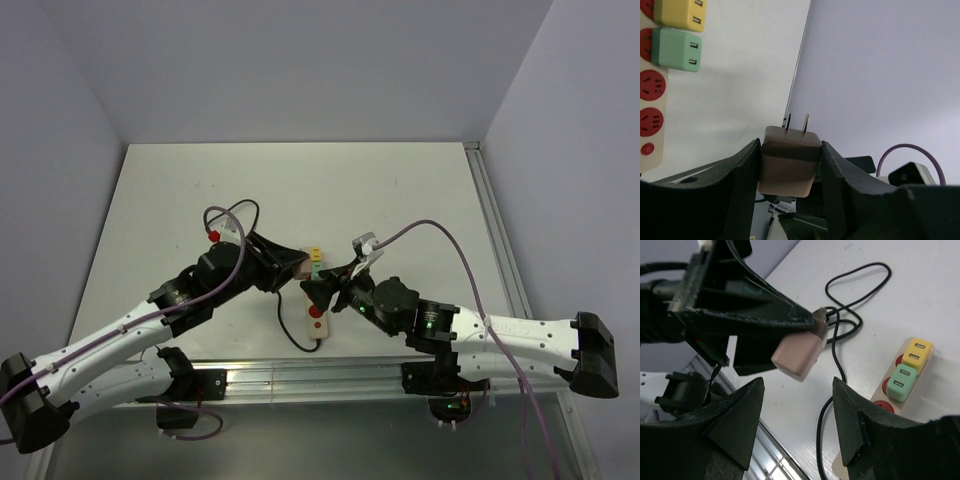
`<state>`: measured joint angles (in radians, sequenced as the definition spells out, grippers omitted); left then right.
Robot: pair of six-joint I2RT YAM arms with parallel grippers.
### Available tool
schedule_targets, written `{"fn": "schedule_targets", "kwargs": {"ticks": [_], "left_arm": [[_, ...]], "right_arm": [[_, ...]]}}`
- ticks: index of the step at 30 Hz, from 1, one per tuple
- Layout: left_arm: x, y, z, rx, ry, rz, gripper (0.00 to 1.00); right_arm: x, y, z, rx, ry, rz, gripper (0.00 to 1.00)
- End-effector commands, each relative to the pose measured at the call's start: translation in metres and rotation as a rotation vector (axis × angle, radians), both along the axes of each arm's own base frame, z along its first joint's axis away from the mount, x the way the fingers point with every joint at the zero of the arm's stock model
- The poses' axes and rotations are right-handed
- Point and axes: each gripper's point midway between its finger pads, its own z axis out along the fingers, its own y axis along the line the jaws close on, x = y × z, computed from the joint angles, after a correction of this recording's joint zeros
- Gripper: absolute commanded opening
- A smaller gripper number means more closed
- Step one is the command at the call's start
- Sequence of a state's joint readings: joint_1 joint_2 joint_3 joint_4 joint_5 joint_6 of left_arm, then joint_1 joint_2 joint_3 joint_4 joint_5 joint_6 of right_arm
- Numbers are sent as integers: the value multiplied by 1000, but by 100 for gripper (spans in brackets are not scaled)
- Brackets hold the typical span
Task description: Insert the plug
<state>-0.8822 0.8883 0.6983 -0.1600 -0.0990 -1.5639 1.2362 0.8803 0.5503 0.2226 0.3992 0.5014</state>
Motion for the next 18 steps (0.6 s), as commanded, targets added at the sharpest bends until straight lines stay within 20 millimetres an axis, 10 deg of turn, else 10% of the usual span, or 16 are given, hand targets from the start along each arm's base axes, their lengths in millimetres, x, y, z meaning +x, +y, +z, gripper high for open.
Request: {"fn": "schedule_targets", "kwargs": {"ticks": [1,18], "left_arm": [[2,-7,17,-125,38,11,0],[8,-15,18,-198,82,33,0]], "right_arm": [[11,-2,32,112,-98,-100,64],[28,13,38,120,-70,-244,54]]}}
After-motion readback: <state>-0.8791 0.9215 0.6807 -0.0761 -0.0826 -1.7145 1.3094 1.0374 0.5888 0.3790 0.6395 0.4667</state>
